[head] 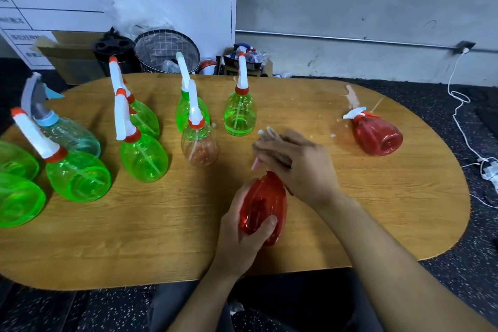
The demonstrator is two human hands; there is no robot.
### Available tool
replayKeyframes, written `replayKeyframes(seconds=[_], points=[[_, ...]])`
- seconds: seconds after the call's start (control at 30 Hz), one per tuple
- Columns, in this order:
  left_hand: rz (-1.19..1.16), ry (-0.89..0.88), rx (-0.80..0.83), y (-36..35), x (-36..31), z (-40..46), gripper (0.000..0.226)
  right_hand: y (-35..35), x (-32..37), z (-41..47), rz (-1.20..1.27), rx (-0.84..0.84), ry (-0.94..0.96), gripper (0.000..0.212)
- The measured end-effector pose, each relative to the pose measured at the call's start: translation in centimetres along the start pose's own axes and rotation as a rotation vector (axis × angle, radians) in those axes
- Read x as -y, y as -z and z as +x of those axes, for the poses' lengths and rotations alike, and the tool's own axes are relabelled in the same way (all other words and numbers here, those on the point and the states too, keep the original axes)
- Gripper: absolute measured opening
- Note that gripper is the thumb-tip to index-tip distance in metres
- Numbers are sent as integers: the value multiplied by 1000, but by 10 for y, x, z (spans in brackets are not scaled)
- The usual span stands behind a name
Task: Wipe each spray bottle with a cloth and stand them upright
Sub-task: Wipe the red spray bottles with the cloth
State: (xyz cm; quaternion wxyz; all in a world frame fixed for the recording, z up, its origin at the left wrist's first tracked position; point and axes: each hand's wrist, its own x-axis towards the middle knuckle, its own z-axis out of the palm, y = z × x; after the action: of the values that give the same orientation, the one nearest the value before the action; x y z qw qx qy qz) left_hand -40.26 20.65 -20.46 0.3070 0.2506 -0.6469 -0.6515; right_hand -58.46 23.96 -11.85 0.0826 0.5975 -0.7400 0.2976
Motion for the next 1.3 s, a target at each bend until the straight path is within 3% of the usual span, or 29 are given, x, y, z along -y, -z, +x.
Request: replayKeyframes(seconds=[0.1, 0.23, 0.37, 0.5, 0.67, 0.77, 0.9, 1.17, 1.3], points=[[0, 4, 13, -1, -1, -1, 76, 1, -5, 3, 42, -112, -115, 25], [-24, 7, -5, 0, -1, 1, 76, -2, 0, -7, 72, 71, 27, 28], [-16, -1, -22, 0, 0, 0, 77, 2, -9, -9, 106, -127, -143, 35], [-47, 16, -29, 0, -1, 0, 77, 5, -11, -12, 239, 21, -64, 34], [-57, 13, -31, -1, 0, -1, 76, 10, -15, 15, 386, -197, -273, 19], [-60, 22, -37, -1, 0, -1, 75, 9, -6, 31, 542, -122, -347, 18], [-56, 25, -48, 0, 3, 1, 74, 2, 4, 28, 425, 70, -305, 19], [-59, 16, -47, 1, 3, 0, 78, 1, -2, 3, 383, 21, -416, 20], [-55, 12, -42, 0, 0, 0, 80, 10, -18, -8, 328, 89, -465, 18]])
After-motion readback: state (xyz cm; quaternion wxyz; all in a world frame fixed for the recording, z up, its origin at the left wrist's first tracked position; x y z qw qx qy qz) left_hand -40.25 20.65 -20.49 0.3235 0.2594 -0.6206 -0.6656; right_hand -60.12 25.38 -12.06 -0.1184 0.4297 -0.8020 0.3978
